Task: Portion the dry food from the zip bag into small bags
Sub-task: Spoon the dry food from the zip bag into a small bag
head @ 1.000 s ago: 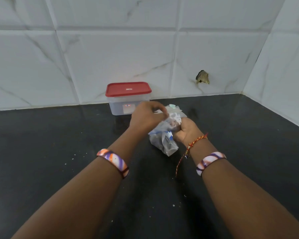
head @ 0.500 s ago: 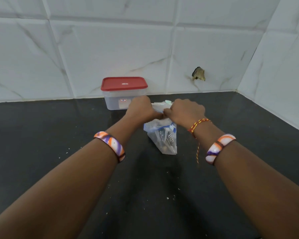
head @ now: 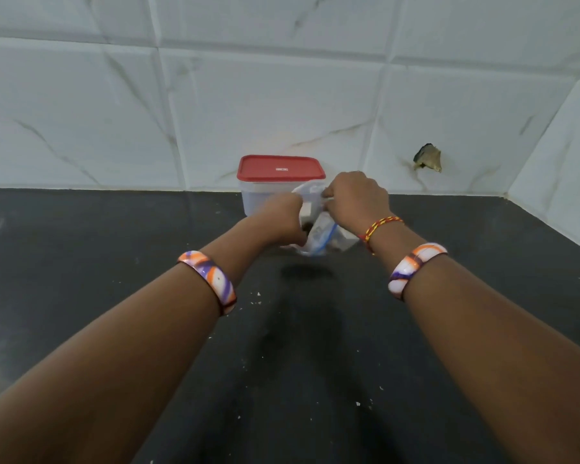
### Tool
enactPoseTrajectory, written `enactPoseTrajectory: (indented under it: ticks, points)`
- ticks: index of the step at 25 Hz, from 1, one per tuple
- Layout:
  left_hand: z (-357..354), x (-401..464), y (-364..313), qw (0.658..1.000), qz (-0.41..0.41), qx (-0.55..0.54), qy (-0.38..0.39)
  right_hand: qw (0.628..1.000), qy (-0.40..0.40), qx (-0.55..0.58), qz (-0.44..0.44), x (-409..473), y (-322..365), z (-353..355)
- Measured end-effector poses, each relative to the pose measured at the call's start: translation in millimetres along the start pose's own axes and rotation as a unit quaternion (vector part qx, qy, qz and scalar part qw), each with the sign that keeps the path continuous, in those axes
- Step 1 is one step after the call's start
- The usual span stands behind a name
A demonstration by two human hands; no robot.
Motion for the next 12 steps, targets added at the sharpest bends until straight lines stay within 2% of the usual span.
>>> enactPoseTrajectory:
  ticks: [1,3,5,7,10,12]
  points:
    - [7,-2,1,0.999,0.000,0.003,-0.046,1.000,-0.014,0.015,-0.004,3,8,-3]
    - [11,-4,12,0.994,0.033,0.019,-0.099,1.000,0.014,0.020,0.006,5,22,-17]
    - [-1,-7,32,0.991,0.090,0.063,-0.083,0.996,0.081,0.018,0.035,2,33,-43]
    - [-20,-12,43,0.984,0.116,0.128,-0.044,0.992,0.103,0.008,0.074,-7,41,-65]
    - [-35,-16,48,0.968,0.137,0.209,-0.006,0.992,0.022,-0.026,0.122,-18,46,-69]
    - [-29,-17,47,0.951,0.143,0.273,0.012,0.989,0.007,-0.035,0.141,-19,42,-67]
Point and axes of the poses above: each hand's wrist, its own x-axis towards the middle knuckle, its own z-axis out of the back of the hand, y = z × x, the point moved 8 cm from there along x, towards the middle knuckle, and after that the axes turned 1 degree about x, right-handed, at the moved point
